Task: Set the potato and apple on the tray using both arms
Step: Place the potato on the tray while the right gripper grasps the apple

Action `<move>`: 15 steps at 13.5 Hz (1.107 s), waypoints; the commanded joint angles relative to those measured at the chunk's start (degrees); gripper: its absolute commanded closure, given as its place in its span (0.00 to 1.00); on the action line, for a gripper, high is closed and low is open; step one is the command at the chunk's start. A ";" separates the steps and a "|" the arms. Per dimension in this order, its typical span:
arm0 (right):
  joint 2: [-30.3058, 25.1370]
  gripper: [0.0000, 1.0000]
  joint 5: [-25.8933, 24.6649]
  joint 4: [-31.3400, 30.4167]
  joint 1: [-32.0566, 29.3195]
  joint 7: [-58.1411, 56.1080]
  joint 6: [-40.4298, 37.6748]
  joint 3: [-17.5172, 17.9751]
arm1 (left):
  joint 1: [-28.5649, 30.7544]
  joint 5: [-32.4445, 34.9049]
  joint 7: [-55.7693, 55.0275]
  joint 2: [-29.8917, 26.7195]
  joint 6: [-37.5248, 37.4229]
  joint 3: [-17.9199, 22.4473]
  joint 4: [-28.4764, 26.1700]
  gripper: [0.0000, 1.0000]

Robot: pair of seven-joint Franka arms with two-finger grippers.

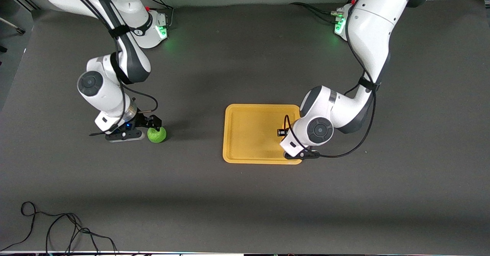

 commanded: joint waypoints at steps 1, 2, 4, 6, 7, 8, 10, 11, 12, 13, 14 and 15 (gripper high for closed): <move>4.47 0.00 0.66 0.54 0.32 0.57 5.24 -0.27 | -0.91 0.98 -0.69 -0.03 2.13 0.35 0.14 0.15; 5.97 0.00 0.66 0.45 0.23 0.49 6.65 -0.27 | -0.91 0.89 -0.77 -0.12 2.40 0.35 0.23 0.00; 8.17 0.00 0.66 0.02 0.14 0.49 8.06 -0.27 | -0.39 0.98 -1.30 -1.08 1.01 0.44 0.23 0.00; 8.44 0.00 0.66 -0.51 0.23 0.49 8.33 -0.27 | 1.02 0.98 -0.78 -4.67 -3.62 0.96 0.32 0.00; 8.70 0.00 0.57 -0.86 0.23 0.49 8.33 -0.27 | 2.59 0.98 -0.08 -8.00 -8.10 1.32 0.41 0.00; 8.71 0.00 0.66 -1.21 0.14 0.49 8.33 -0.27 | 5.22 0.98 2.19 -11.95 -12.06 1.23 0.41 0.00; 8.71 0.33 0.66 -1.30 0.14 0.40 7.80 -0.35 | 7.61 1.15 6.07 -18.46 -19.88 1.41 0.06 0.00; 8.36 0.45 0.66 -1.22 0.14 0.05 7.63 -0.35 | 8.31 2.89 7.04 -21.19 -22.01 2.10 -0.29 0.00; 7.66 0.48 0.66 -1.04 0.14 0.05 6.84 -0.35 | 9.10 6.22 7.48 -23.65 -22.90 2.28 -0.56 0.00; 6.26 0.48 0.66 -0.34 0.14 0.05 5.27 -0.44 | 9.29 8.77 8.71 -26.11 -23.87 2.46 -1.78 0.00; 4.59 0.48 0.57 0.97 0.14 -0.13 2.64 -0.44 | 9.64 11.15 11.59 -28.83 -24.48 2.55 -4.05 0.00; 2.57 0.48 0.49 3.07 0.14 -0.13 -2.00 -0.44 | 11.55 12.22 14.58 -32.34 -23.53 2.64 -7.73 0.00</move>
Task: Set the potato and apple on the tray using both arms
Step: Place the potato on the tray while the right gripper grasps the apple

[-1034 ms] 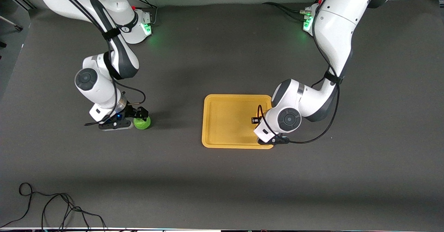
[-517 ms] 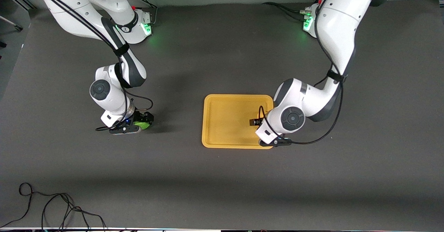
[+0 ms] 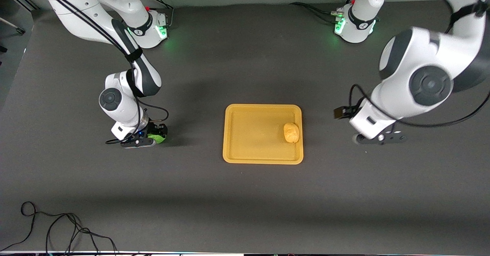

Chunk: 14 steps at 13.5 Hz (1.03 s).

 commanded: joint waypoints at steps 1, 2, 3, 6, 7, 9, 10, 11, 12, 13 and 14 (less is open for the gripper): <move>-6.34 0.48 0.49 5.76 0.25 -0.04 -13.69 -0.39 | 3.65 2.50 8.21 -9.18 2.13 0.12 -10.15 0.00; -7.75 0.48 0.49 10.67 0.25 0.05 -22.02 -0.30 | 6.19 1.89 13.12 -10.77 1.35 0.12 -10.70 0.00; -8.63 0.48 0.49 16.37 0.25 0.13 -30.55 -0.30 | 7.78 1.79 15.52 -11.74 1.08 0.12 -10.71 0.00; -8.21 0.48 0.49 32.82 0.68 1.36 -49.57 0.22 | 11.04 1.62 18.25 -14.65 2.05 0.12 -12.20 0.00; -7.94 0.48 0.66 36.00 1.38 2.58 -51.70 0.40 | 11.49 1.62 20.88 -16.92 2.48 0.20 -14.72 0.00; -7.33 0.48 0.57 39.44 6.90 7.84 -52.34 0.40 | 12.19 1.53 24.84 -24.81 11.22 1.78 -26.98 0.00; -6.37 0.48 0.66 41.11 9.80 12.31 -52.34 0.40 | 12.28 1.53 24.77 -27.11 16.15 1.96 -31.84 0.00; -4.97 0.48 0.57 43.22 12.70 17.22 -52.34 0.40 | 12.28 1.44 24.68 -27.05 16.98 2.31 -32.15 0.00; -2.25 0.48 0.66 46.28 16.47 22.49 -52.34 0.40 | 12.28 1.44 25.20 -26.70 16.47 3.10 -31.54 0.00; 0.73 0.48 0.66 49.97 19.64 27.77 -52.34 0.40 | 12.28 1.44 25.56 -26.61 15.85 3.89 -30.49 0.00; 4.33 0.48 0.57 54.01 22.80 33.48 -52.43 0.40 | 12.28 1.44 25.74 -25.91 14.45 4.68 -28.39 0.00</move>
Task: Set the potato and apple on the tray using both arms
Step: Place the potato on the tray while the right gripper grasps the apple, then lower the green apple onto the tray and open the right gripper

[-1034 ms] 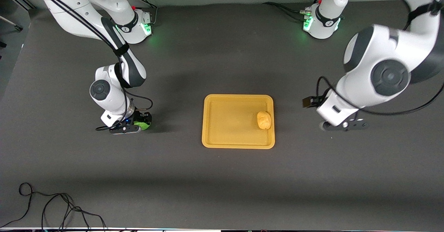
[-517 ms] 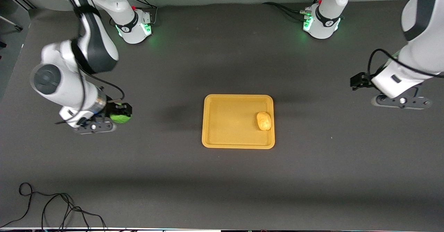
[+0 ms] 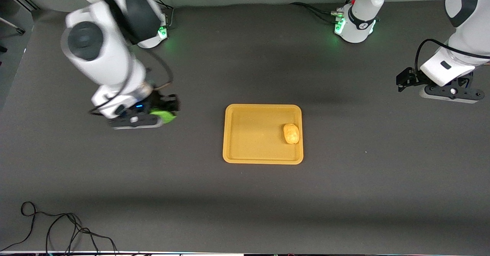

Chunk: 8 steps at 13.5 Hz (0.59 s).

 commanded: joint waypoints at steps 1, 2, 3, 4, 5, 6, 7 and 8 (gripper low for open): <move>12.08 0.48 0.14 14.43 7.82 14.82 -1.64 -0.60 | 0.14 -0.51 1.67 0.43 -3.28 1.34 3.98 0.00; 15.95 0.48 0.14 18.99 10.11 19.58 -1.56 -0.51 | 0.14 -1.30 1.67 2.19 -6.17 1.34 7.23 0.00; 19.82 0.48 0.14 23.74 12.39 23.45 -1.55 -0.51 | 0.14 -2.35 1.58 3.07 -8.12 1.43 9.01 0.00; 23.16 0.49 0.14 27.18 14.16 26.28 -1.38 -0.60 | 0.14 -3.32 1.67 3.08 -8.05 1.43 9.46 0.00; 25.28 0.48 0.14 28.69 14.87 28.22 -0.60 -0.51 | 0.14 -4.03 1.67 3.08 -8.05 1.43 9.64 0.00; 27.22 0.49 0.05 28.71 15.66 29.28 1.41 -0.51 | 0.06 -4.03 1.67 3.08 -8.22 1.35 9.81 0.00; 29.15 0.49 -0.04 28.27 16.19 29.64 3.17 -0.51 | -0.21 -4.03 1.67 3.17 -8.23 1.34 9.99 0.00; 31.78 0.49 -0.21 28.27 16.37 29.73 4.67 -0.60 | -0.30 -4.03 1.67 3.26 -8.31 1.34 9.99 0.00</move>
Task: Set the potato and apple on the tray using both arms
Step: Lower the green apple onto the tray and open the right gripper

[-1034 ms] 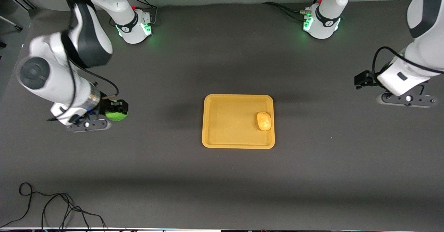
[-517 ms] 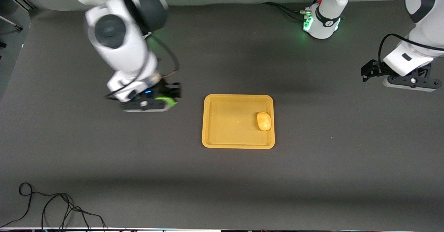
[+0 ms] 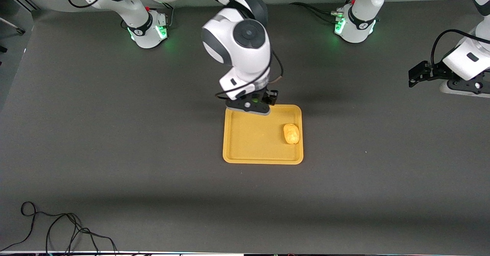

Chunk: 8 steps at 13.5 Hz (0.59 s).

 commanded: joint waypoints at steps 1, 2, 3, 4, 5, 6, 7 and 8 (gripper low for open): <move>8.28 0.49 -0.35 4.25 0.29 1.51 3.56 -0.64 | -0.30 -0.80 1.69 0.87 -1.74 0.03 1.79 0.00; 10.30 0.48 -0.79 4.17 0.29 1.42 5.67 -0.73 | -0.12 -0.97 2.74 0.87 -1.74 0.03 1.88 0.00; 11.98 0.48 -1.93 4.08 0.29 1.33 7.35 -0.73 | -0.04 -0.97 3.10 0.96 -2.08 0.03 2.05 0.00; 13.21 0.49 -2.55 4.08 0.29 1.33 9.62 -0.73 | 0.05 -0.97 3.71 1.22 -2.26 0.12 2.23 0.00; 14.35 0.48 -2.55 3.82 0.20 1.24 11.39 -0.81 | 0.14 -0.97 4.33 1.31 -2.26 0.12 2.32 0.00; 15.24 0.48 -2.55 3.38 0.20 1.07 12.80 -0.90 | 0.23 -1.06 5.03 1.31 -2.26 0.38 2.32 0.00; 15.94 0.48 -2.55 2.85 0.12 1.07 14.20 -0.99 | 0.40 -0.97 5.91 1.31 -2.26 0.73 2.32 0.00; 16.90 0.48 -2.64 2.50 0.03 0.98 15.70 -1.08 | 0.40 -1.06 6.53 1.31 -2.26 0.82 2.32 0.00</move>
